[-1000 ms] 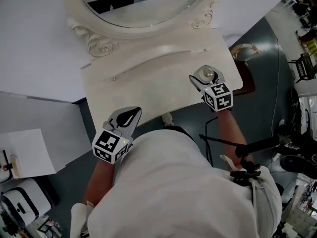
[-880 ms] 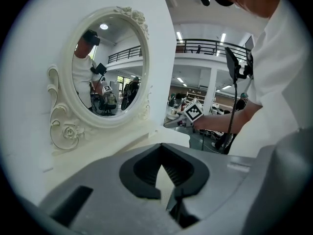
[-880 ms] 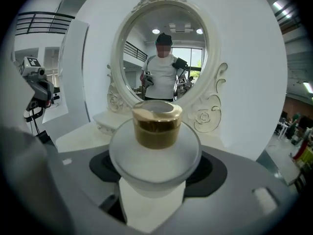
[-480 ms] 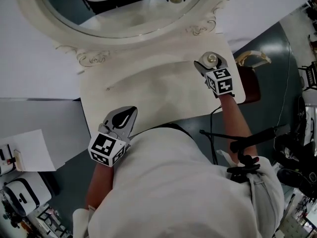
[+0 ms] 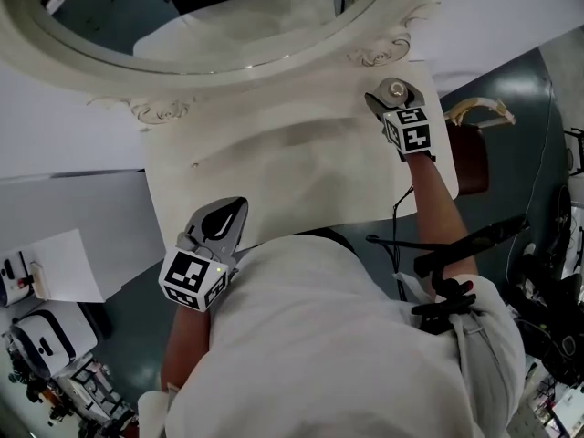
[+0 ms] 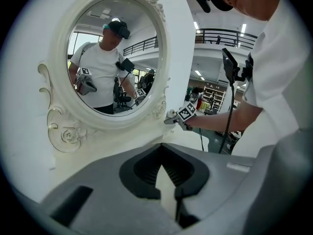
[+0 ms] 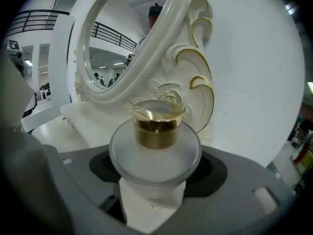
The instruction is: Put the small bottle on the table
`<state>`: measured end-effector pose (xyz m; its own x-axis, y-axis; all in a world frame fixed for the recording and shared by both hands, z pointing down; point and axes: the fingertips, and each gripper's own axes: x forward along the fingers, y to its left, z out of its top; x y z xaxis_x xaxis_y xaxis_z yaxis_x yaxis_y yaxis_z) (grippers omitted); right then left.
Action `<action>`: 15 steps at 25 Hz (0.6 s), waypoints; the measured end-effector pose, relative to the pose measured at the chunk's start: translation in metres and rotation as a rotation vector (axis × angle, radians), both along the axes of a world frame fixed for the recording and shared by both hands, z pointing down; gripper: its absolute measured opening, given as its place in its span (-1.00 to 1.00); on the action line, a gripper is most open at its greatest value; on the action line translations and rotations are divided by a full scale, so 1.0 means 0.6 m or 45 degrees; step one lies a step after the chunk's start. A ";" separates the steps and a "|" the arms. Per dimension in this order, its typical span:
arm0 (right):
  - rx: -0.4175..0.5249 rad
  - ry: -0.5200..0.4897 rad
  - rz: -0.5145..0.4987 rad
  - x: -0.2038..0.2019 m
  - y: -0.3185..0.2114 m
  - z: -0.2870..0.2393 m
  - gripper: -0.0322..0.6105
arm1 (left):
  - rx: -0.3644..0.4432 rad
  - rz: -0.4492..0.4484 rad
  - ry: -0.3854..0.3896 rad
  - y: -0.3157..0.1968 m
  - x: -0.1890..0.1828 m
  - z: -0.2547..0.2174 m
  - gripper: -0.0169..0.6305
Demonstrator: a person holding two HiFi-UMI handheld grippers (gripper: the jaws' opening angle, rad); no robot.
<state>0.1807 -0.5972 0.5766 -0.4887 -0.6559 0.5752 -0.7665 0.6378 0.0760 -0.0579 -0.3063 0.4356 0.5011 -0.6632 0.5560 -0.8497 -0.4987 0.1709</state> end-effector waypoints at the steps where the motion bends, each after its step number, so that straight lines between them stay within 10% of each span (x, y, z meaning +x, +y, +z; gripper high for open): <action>1: -0.004 0.000 0.003 0.001 -0.009 0.006 0.15 | -0.005 -0.005 -0.002 -0.004 0.001 0.001 -0.94; 15: -0.017 0.002 0.037 0.000 -0.071 0.040 0.16 | -0.069 -0.034 -0.004 -0.034 0.004 0.021 -0.94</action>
<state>0.1806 -0.6397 0.6007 -0.4689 -0.6619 0.5848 -0.7846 0.6163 0.0685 -0.0555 -0.3269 0.4482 0.4821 -0.6453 0.5927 -0.8631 -0.4661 0.1946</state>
